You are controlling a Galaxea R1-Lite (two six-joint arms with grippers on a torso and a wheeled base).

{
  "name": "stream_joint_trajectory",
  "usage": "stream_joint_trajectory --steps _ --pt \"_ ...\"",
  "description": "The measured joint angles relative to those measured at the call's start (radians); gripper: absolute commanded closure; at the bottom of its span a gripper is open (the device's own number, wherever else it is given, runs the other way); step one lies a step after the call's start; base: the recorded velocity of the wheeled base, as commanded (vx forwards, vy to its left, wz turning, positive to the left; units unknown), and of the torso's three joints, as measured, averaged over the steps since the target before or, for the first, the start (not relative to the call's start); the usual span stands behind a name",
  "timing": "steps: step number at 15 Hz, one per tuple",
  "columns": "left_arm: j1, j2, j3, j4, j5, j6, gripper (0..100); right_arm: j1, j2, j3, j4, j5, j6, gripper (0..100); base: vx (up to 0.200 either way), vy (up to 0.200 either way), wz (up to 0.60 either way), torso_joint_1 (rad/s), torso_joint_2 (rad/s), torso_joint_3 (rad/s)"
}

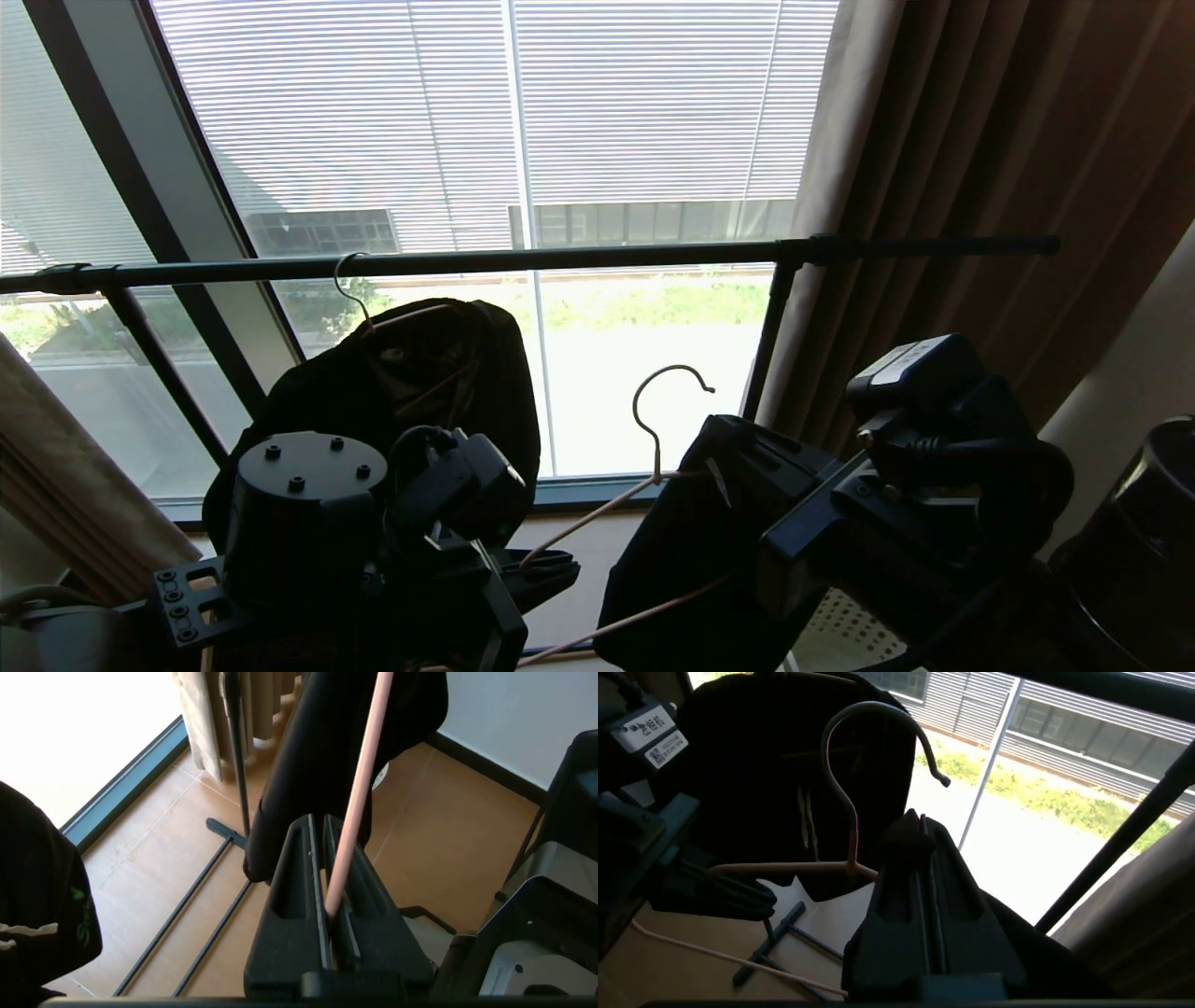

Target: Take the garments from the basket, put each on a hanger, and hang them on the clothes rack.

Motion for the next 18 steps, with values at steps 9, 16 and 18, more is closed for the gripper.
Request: stream_joint_trajectory --steps 9,16,18 --pt "0.02 -0.129 0.088 0.004 0.015 0.006 100 -0.138 -0.024 -0.051 -0.001 0.001 0.0 100 0.0 0.0 0.0 0.0 0.0 0.0" --pt "0.05 -0.117 0.045 0.002 0.018 0.003 100 -0.062 -0.015 -0.061 0.007 0.001 0.03 100 0.0 0.0 0.0 0.0 0.0 0.0" --pt "0.035 -0.085 0.018 0.002 0.02 0.003 100 -0.012 -0.005 -0.064 0.008 0.001 0.032 100 0.0 0.0 0.0 0.0 0.0 0.0"
